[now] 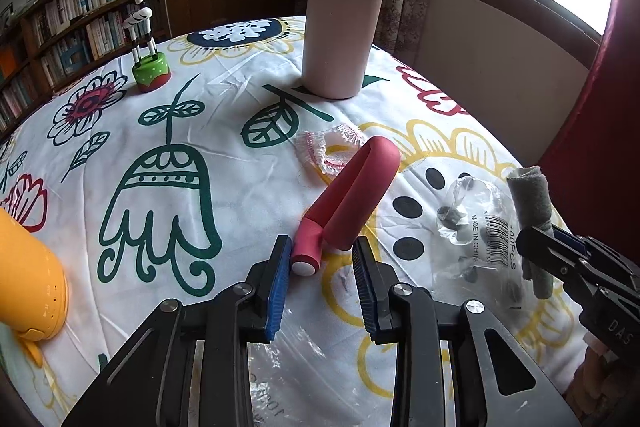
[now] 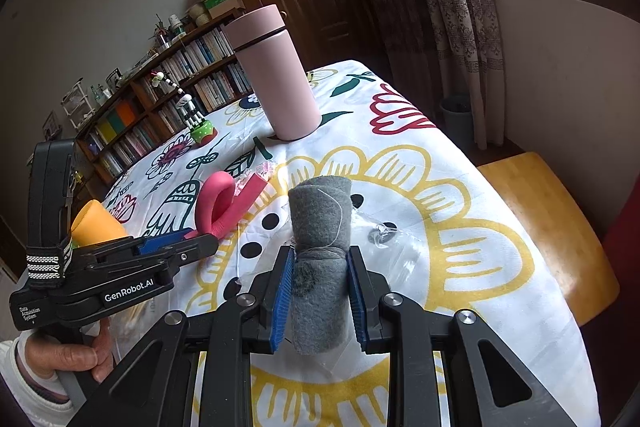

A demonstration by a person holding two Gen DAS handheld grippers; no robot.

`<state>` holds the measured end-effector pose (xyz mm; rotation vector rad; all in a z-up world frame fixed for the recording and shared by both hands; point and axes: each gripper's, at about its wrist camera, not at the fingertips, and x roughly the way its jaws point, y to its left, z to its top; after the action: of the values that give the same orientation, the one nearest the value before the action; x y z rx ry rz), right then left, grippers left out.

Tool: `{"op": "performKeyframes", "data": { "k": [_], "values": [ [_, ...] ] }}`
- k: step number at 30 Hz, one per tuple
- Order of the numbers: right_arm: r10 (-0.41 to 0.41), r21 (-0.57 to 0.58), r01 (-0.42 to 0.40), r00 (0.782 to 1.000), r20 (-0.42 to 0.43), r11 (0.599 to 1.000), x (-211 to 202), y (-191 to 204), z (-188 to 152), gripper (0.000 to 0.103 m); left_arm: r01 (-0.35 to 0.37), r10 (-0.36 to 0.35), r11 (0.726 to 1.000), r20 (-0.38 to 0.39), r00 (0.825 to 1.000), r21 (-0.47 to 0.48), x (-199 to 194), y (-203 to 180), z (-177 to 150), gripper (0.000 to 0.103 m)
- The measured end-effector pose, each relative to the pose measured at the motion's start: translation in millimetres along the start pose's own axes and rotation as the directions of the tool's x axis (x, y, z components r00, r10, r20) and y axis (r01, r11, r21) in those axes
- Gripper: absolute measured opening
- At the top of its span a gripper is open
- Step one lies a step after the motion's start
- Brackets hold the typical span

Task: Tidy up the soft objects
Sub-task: 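Grasp the pink foam hair roller with the left tool while the right tool holds the grey roll, then carry the pink roller and grey roll over the green plate with both tools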

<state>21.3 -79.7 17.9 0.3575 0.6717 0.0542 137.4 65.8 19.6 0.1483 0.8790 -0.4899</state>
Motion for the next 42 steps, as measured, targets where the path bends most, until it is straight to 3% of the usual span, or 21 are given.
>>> {"op": "performKeyframes", "data": {
  "k": [3,7,14,20,21,22,24,42],
  "values": [
    [-0.001,-0.001,0.001,1.000,0.004,1.000,-1.0,0.0,0.3,0.028,0.017,-0.017,1.000,-0.018,1.000,-0.001,1.8,-2.6,-1.8,0.037],
    [-0.001,0.001,0.001,1.000,0.006,1.000,-0.8,-0.6,0.8,0.028,0.015,-0.015,1.000,-0.020,1.000,-0.012,3.0,-3.8,-0.9,0.059],
    [0.000,0.006,0.000,1.000,0.004,1.000,-0.5,-1.0,0.4,0.028,0.004,-0.004,1.000,0.005,1.000,0.010,1.6,-8.2,9.2,0.070],
    [-0.001,0.011,0.001,1.000,0.000,1.000,0.9,-2.1,0.1,0.028,0.023,-0.024,0.998,0.016,1.000,0.053,12.9,-16.3,18.1,0.069],
    [-0.001,0.011,0.001,1.000,0.000,1.000,1.0,-2.0,0.0,0.028,0.024,-0.025,0.998,0.016,1.000,0.059,15.4,-17.5,18.4,0.065],
    [-0.001,0.011,0.001,1.000,0.001,1.000,0.9,-2.1,0.1,0.028,0.023,-0.024,0.998,0.014,1.000,0.063,18.0,-18.6,18.2,0.051],
    [-0.002,0.011,0.002,1.000,0.001,1.000,0.8,-2.1,0.2,0.028,0.031,-0.031,0.997,-0.008,0.999,0.063,24.1,-19.4,16.8,0.041],
    [0.004,-0.017,-0.004,0.999,0.036,1.000,-15.4,16.6,3.4,0.028,0.015,-0.013,1.000,0.092,0.996,-0.019,-27.8,-5.3,-1.2,0.039]
  ]
}}
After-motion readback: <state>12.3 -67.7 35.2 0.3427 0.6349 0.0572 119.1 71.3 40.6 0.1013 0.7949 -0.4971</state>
